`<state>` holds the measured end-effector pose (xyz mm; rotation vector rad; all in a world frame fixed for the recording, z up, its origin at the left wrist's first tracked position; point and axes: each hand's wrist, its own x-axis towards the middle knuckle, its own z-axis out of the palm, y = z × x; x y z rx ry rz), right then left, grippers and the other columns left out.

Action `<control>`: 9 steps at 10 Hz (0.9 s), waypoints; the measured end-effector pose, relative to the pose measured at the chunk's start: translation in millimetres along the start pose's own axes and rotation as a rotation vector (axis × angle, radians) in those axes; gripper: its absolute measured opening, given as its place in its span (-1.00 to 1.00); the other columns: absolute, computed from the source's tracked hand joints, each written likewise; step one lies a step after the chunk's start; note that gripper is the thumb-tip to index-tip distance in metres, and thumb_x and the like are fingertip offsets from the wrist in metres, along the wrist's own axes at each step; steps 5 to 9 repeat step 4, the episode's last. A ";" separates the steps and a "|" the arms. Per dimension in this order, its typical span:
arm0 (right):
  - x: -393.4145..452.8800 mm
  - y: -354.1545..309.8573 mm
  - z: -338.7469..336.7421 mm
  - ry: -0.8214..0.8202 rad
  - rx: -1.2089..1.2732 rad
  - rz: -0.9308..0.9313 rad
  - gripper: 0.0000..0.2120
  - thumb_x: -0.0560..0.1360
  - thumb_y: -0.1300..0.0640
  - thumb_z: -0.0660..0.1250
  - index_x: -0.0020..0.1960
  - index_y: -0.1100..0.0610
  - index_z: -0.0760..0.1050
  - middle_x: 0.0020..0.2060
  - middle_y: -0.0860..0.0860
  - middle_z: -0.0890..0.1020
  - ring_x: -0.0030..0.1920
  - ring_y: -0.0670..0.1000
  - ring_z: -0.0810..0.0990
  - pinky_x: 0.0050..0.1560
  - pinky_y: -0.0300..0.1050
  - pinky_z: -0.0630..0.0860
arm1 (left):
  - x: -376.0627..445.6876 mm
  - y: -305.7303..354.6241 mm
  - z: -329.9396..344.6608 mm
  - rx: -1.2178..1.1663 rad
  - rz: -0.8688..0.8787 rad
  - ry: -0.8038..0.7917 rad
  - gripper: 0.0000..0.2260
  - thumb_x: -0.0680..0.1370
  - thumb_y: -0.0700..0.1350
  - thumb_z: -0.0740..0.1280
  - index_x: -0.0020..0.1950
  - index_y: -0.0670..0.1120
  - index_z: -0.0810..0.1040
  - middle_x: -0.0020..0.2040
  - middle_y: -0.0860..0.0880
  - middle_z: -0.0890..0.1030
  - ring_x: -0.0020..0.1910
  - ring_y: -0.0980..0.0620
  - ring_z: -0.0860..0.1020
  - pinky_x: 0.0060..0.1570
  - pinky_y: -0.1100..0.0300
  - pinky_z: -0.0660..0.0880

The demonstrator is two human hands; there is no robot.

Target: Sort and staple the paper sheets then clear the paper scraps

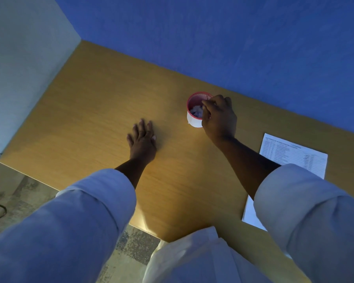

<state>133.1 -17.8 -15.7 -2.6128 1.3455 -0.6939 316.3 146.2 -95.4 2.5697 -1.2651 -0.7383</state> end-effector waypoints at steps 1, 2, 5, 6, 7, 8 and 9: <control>-3.2 2.6 -4.7 0.027 0.008 -0.014 -0.83 0.46 0.21 0.40 0.05 0.16 0.64 -0.01 0.12 0.62 0.02 0.15 0.58 -0.26 -0.12 0.55 | -1.0 7.0 -3.2 0.006 -0.021 -0.027 -0.48 0.70 -0.02 0.00 0.62 -0.01 -0.13 0.61 -0.11 -0.23 0.58 -0.16 -0.25 0.52 -0.21 -0.20; -7.0 6.5 -10.4 0.073 0.033 -0.062 -0.87 0.46 0.21 0.40 0.00 0.15 0.63 -0.05 0.11 0.62 -0.02 0.13 0.58 -0.29 -0.17 0.52 | -4.2 17.0 -6.9 0.029 -0.022 -0.032 -0.48 0.71 -0.03 -0.01 0.62 -0.05 -0.13 0.62 -0.13 -0.20 0.58 -0.16 -0.22 0.52 -0.22 -0.18; -25.6 17.2 -17.6 0.161 0.060 -0.157 -0.84 0.50 0.16 0.31 0.01 0.17 0.62 -0.06 0.12 0.62 -0.04 0.14 0.55 -0.20 -0.09 0.52 | -9.8 43.1 3.4 0.056 0.068 0.010 -0.50 0.71 -0.03 -0.02 0.62 -0.10 -0.07 0.63 -0.14 -0.11 0.60 -0.14 -0.16 0.53 -0.15 -0.12; -25.6 17.2 -17.6 0.161 0.060 -0.157 -0.84 0.50 0.16 0.31 0.01 0.17 0.62 -0.06 0.12 0.62 -0.04 0.14 0.55 -0.20 -0.09 0.52 | -9.8 43.1 3.4 0.056 0.068 0.010 -0.50 0.71 -0.03 -0.02 0.62 -0.10 -0.07 0.63 -0.14 -0.11 0.60 -0.14 -0.16 0.53 -0.15 -0.12; -25.6 17.2 -17.6 0.161 0.060 -0.157 -0.84 0.50 0.16 0.31 0.01 0.17 0.62 -0.06 0.12 0.62 -0.04 0.14 0.55 -0.20 -0.09 0.52 | -9.8 43.1 3.4 0.056 0.068 0.010 -0.50 0.71 -0.03 -0.02 0.62 -0.10 -0.07 0.63 -0.14 -0.11 0.60 -0.14 -0.16 0.53 -0.15 -0.12; -25.6 17.2 -17.6 0.161 0.060 -0.157 -0.84 0.50 0.16 0.31 0.01 0.17 0.62 -0.06 0.12 0.62 -0.04 0.14 0.55 -0.20 -0.09 0.52 | -9.8 43.1 3.4 0.056 0.068 0.010 -0.50 0.71 -0.03 -0.02 0.62 -0.10 -0.07 0.63 -0.14 -0.11 0.60 -0.14 -0.16 0.53 -0.15 -0.12; -25.6 17.2 -17.6 0.161 0.060 -0.157 -0.84 0.50 0.16 0.31 0.01 0.17 0.62 -0.06 0.12 0.62 -0.04 0.14 0.55 -0.20 -0.09 0.52 | -9.8 43.1 3.4 0.056 0.068 0.010 -0.50 0.71 -0.03 -0.02 0.62 -0.10 -0.07 0.63 -0.14 -0.11 0.60 -0.14 -0.16 0.53 -0.15 -0.12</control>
